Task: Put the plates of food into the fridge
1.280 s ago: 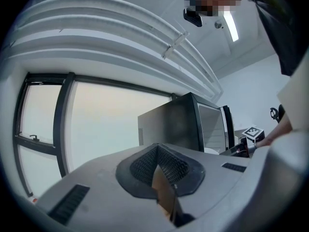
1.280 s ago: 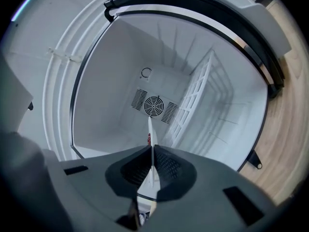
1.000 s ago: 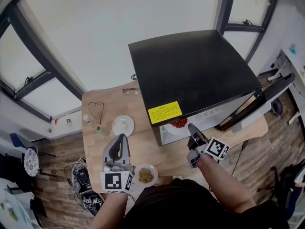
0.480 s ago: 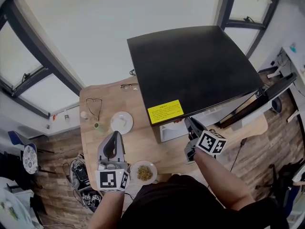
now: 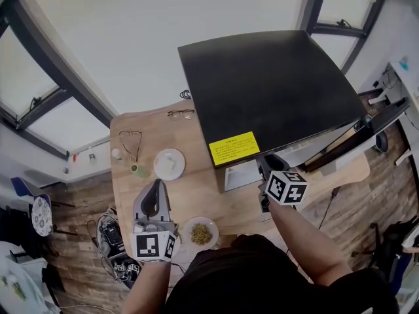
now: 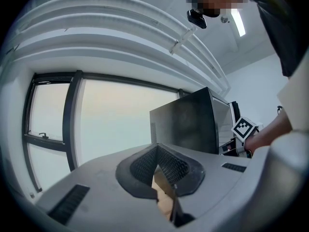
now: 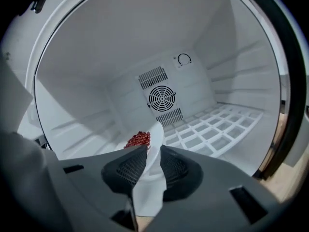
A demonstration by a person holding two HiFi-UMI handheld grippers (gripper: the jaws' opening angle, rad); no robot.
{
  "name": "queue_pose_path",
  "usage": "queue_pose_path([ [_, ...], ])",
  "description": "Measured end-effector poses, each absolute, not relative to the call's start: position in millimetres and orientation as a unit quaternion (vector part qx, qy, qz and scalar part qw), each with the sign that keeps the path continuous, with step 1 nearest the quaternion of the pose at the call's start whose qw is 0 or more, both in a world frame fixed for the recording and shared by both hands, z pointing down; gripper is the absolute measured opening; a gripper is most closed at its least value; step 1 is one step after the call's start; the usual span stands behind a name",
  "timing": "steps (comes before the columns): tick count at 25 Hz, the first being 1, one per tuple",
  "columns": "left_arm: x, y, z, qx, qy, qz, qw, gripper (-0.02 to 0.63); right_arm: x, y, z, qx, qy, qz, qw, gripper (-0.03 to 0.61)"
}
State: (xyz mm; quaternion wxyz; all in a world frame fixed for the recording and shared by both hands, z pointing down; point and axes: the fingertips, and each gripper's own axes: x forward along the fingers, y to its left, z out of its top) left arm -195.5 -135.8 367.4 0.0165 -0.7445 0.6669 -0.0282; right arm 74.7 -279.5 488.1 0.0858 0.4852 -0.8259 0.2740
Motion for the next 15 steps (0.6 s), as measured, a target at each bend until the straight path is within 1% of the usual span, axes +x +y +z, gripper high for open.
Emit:
queue_pose_path([
  [5,-198.9,-131.5,365.9,-0.739,0.672,-0.032,0.017,0.005,76.0,-289.0,492.7,0.5,-0.819,0.241,0.141,0.124],
  [7,-199.9,-129.0,364.5,-0.737,0.675,-0.035,0.019,0.005,77.8,-292.1,496.3,0.507,-0.816,0.228,0.159,0.124],
  [15,-207.0,-114.9,356.7,-0.715,0.697,-0.04,0.022,0.005,79.6,-298.2,493.6,0.514,-0.821,0.17,0.181,0.124],
])
